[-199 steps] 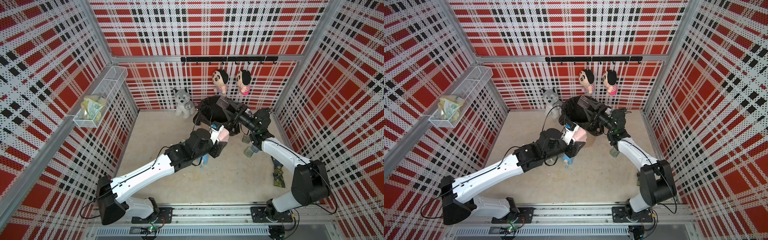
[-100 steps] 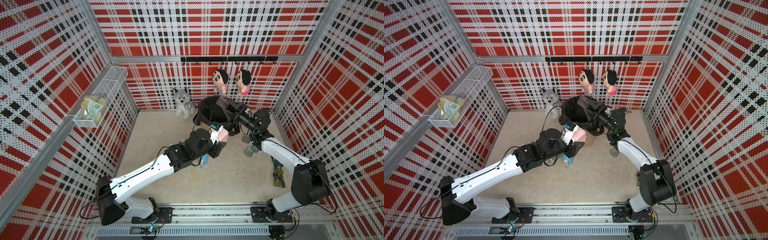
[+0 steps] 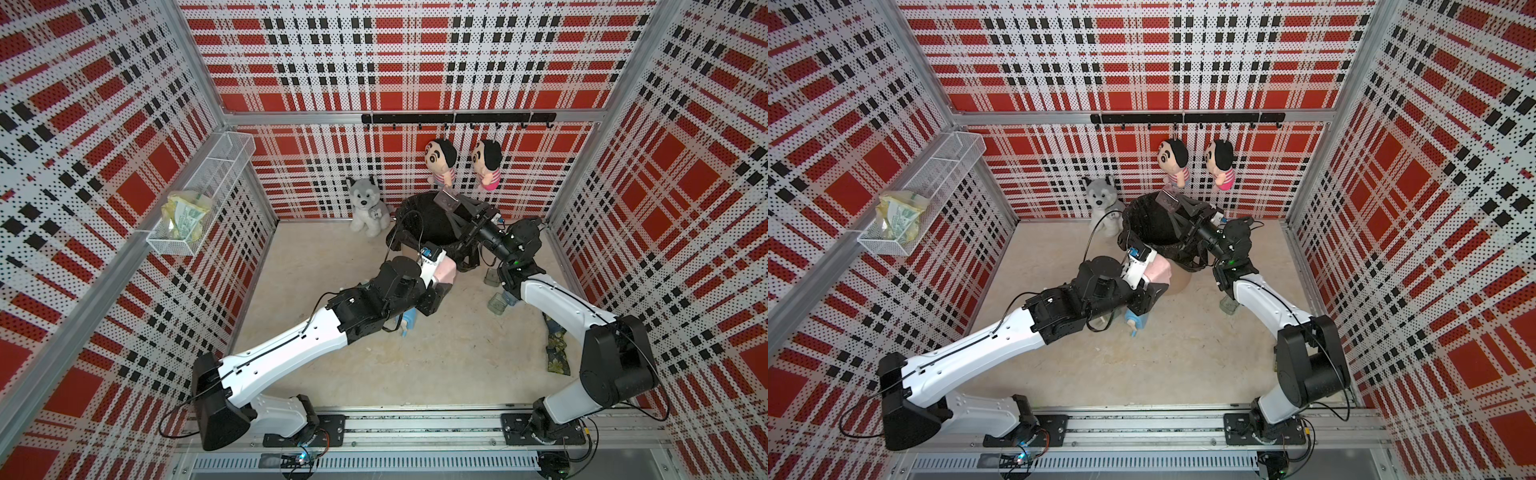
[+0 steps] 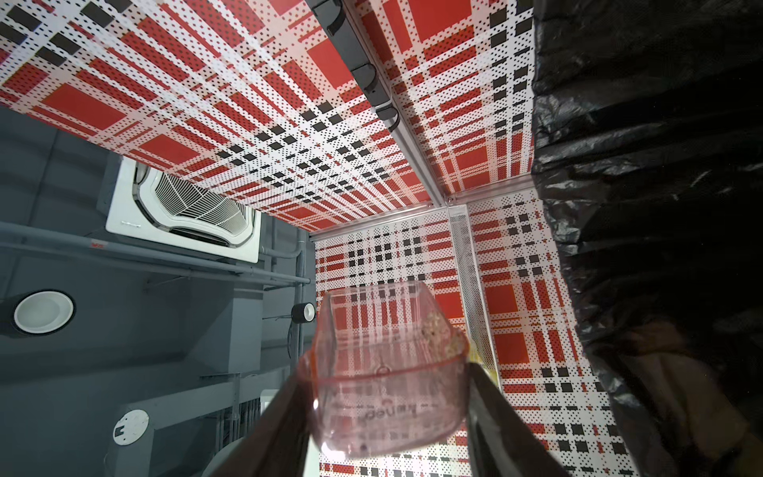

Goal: Take out the pencil sharpener tray and clean the shavings
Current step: Pour the shavings into the trash bin.

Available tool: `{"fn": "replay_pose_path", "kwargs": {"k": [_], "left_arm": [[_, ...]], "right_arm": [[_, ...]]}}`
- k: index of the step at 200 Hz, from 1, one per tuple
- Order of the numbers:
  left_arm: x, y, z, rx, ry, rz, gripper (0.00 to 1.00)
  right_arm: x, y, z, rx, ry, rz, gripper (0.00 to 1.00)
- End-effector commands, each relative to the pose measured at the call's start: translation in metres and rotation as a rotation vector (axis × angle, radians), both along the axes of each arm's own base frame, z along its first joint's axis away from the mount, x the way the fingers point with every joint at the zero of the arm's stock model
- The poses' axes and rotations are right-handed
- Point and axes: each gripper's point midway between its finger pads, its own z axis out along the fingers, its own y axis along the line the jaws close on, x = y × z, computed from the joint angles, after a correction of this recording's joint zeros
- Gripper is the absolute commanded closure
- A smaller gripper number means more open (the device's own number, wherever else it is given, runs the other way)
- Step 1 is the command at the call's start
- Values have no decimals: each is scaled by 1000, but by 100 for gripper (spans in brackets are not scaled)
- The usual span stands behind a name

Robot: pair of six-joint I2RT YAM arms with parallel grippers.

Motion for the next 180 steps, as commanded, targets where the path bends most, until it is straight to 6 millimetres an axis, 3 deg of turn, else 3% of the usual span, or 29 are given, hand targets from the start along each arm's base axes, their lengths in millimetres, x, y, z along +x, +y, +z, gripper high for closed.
{"fn": "replay_pose_path", "kwargs": {"k": [1, 28, 55, 88, 180], "left_arm": [[2, 2, 31, -62, -44, 10, 55], [2, 1, 31, -60, -38, 10, 55], [0, 2, 34, -69, -36, 9, 55], [1, 3, 37, -65, -38, 16, 55], [-1, 0, 40, -54, -41, 17, 55]], "right_arm": [[-3, -2, 26, 153, -5, 7, 47], [-9, 5, 29, 223, -6, 20, 48], [-13, 2, 14, 250, 26, 10, 47], [-25, -2, 22, 262, 11, -4, 47], [-24, 2, 25, 251, 6, -5, 47]]}}
